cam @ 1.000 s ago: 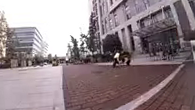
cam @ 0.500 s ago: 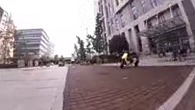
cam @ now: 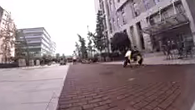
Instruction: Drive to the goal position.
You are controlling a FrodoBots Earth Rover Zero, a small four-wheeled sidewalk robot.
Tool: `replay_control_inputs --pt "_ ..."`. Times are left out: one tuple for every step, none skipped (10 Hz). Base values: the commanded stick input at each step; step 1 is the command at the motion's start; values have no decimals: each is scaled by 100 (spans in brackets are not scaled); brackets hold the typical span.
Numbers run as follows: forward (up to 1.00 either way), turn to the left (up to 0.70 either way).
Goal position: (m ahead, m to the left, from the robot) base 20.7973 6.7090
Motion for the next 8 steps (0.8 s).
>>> replay_control_inputs --pt "70 0" --pt "70 0" --pt "70 0" --pt "70 0" --pt "70 0" --pt "70 4" --pt "70 10" --pt "70 13"
